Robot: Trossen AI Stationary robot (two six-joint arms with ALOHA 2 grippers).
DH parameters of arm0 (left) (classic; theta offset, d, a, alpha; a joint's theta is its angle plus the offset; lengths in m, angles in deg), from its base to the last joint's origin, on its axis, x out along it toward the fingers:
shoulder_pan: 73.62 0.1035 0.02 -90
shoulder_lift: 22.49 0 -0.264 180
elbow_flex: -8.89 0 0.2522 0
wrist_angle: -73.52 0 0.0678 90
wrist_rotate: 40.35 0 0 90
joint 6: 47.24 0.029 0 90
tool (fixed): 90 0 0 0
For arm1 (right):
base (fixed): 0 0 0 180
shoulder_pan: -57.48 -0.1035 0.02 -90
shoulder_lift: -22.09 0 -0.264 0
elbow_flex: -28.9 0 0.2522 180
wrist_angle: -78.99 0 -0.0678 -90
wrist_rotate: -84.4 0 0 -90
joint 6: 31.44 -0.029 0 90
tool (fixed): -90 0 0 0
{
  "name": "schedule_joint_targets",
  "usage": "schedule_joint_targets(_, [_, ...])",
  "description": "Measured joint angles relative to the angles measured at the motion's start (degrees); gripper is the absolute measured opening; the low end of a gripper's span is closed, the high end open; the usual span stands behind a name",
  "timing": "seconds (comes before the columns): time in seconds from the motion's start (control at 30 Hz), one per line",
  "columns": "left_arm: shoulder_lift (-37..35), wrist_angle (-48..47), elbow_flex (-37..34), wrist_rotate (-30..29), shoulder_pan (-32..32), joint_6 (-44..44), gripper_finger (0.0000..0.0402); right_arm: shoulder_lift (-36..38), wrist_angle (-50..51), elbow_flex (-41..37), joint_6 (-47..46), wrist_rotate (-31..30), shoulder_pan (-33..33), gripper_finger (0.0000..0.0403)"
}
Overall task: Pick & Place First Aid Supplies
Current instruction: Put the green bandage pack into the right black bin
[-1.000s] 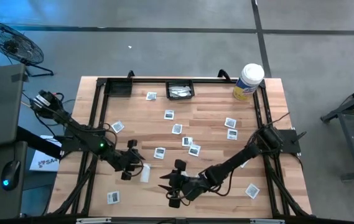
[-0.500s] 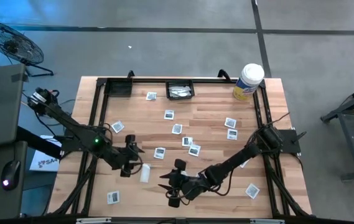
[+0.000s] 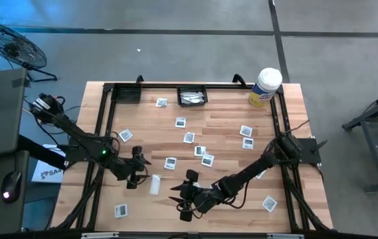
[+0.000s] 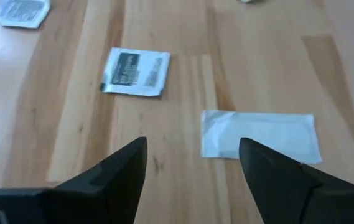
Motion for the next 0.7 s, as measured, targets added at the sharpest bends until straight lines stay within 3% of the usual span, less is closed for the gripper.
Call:
schedule_joint_targets(0.33, [2.3, 10.3, -3.5, -3.2, -1.6, 2.6, 0.0252, 0.0, 0.2, 0.0, -0.4, 0.1, 0.4, 0.0139])
schedule_joint_targets(0.53, [10.8, 21.7, -3.5, -4.2, -1.6, 2.8, 0.0252, 0.0, 0.5, 0.0, -0.4, -0.2, 0.5, 0.0139])
schedule_joint_targets(0.7, [17.2, 23.7, -3.5, -5.1, -1.6, 0.4, 0.0225, 0.0, 1.0, 0.0, -0.4, 0.0, 0.5, 0.0139])
